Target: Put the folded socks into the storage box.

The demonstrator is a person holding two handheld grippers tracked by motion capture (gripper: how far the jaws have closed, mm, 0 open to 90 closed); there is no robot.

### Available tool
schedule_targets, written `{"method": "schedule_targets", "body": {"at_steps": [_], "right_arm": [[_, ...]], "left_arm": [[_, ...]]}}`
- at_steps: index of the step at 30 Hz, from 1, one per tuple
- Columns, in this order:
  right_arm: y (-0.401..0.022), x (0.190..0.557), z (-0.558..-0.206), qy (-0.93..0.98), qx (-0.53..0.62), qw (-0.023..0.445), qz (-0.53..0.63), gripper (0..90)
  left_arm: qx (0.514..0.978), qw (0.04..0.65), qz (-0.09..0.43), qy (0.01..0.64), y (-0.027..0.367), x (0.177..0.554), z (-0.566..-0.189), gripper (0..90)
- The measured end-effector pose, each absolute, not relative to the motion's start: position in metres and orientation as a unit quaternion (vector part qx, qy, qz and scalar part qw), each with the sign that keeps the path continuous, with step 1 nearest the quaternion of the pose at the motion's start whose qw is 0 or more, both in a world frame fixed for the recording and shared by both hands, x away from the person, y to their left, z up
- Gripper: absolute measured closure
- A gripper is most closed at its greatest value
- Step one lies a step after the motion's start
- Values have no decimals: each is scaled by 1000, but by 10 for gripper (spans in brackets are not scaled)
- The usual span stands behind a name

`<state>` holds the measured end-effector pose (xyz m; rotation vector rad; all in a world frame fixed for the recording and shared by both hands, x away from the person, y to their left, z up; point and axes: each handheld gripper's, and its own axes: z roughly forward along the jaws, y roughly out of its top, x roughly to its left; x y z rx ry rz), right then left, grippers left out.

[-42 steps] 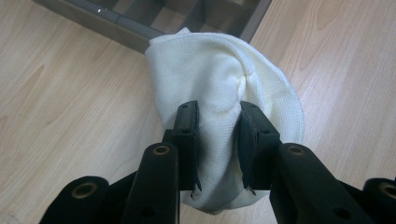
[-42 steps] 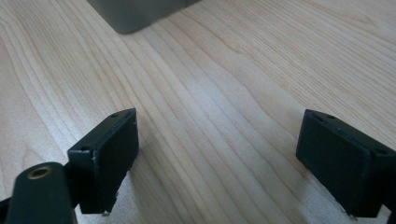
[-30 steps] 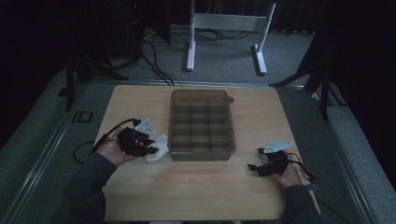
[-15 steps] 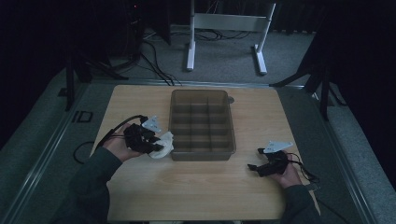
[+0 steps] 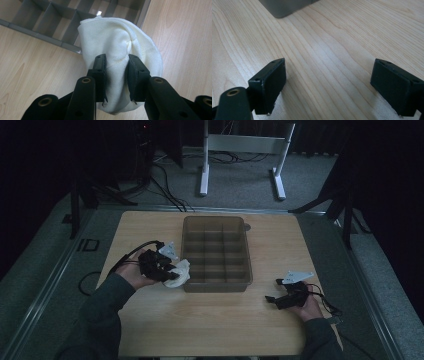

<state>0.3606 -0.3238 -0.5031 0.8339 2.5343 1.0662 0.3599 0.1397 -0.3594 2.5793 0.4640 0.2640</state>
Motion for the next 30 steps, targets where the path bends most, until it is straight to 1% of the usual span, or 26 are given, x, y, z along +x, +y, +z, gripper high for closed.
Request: {"method": "schedule_targets", "body": {"at_steps": [19,30], "right_arm": [[-324,361,-503,874,288,134,368,126],[-324,361,-503,874,287,134,367,126]], "left_arm": [[952,248,89,158,126,372,-357,710],[954,249,74,149,114,376,-360,710]]}}
